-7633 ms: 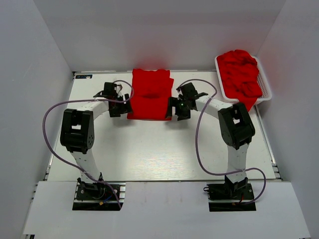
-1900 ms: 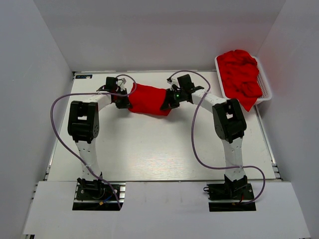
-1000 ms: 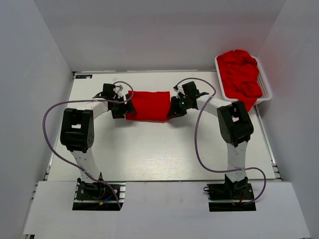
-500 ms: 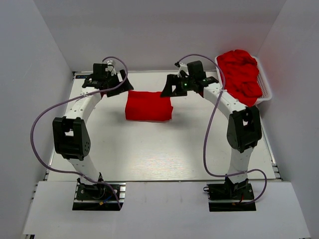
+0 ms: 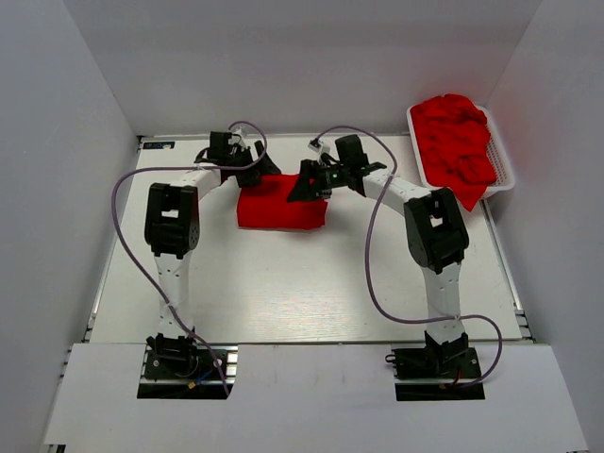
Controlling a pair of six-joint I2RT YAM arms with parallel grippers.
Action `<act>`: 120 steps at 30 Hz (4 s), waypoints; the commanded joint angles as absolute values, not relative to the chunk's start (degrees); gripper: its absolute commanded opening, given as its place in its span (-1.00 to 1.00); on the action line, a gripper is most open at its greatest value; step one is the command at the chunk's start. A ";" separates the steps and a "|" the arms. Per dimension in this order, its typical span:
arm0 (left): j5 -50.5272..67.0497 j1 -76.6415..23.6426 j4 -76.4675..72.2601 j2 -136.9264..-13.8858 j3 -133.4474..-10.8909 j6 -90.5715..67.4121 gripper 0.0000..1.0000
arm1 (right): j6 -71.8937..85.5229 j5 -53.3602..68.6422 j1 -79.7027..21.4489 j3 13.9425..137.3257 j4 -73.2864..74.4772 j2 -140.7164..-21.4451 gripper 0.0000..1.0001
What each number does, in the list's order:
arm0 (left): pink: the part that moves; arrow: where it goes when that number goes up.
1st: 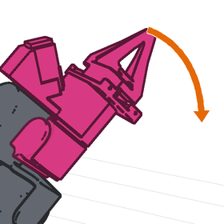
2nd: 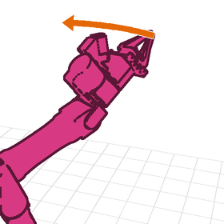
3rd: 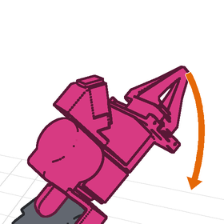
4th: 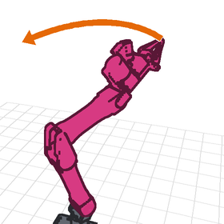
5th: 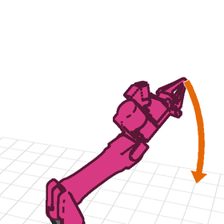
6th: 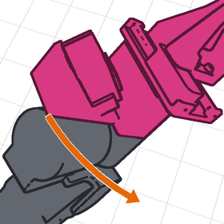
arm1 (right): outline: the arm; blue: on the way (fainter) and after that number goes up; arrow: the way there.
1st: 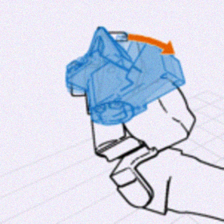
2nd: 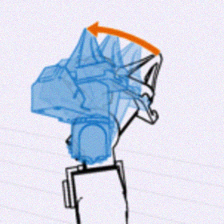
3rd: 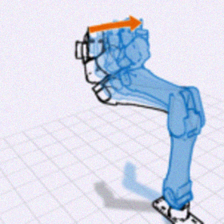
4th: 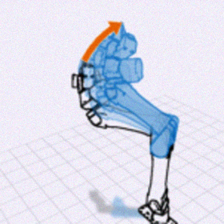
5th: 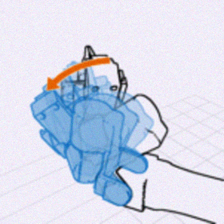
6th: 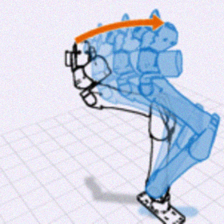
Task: Fold and stack the t-shirts
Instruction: Smooth out wrinkles on the folded tshirt, then put the neatly folded tshirt into the corner of the board with the left arm
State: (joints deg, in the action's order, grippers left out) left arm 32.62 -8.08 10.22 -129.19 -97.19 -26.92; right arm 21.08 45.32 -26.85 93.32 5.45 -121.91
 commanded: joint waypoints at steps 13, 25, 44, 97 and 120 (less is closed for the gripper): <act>32.69 -6.06 9.23 -133.07 -95.80 -27.69 1.00 | 23.03 44.21 -24.96 80.25 -2.99 -129.46 0.81; 28.56 -7.12 18.87 -125.27 -108.62 -23.74 1.00 | 15.32 37.01 -24.79 93.05 8.78 -118.85 0.81; 43.15 -8.87 5.90 -104.92 -77.44 -22.32 1.00 | 15.56 21.89 -24.52 71.21 9.58 -93.52 0.81; 4.92 -10.72 31.21 -115.66 -82.37 -14.58 0.29 | 11.43 2.90 -23.38 57.83 18.37 -73.92 0.81; -5.00 -4.94 45.42 -137.07 -117.04 -7.92 -1.00 | 12.04 -3.51 -23.29 51.94 14.15 -69.16 0.81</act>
State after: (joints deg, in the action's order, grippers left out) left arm 0.67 -8.45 39.66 -133.08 -109.56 -12.34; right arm 12.45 -1.45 -23.62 52.58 17.47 -69.71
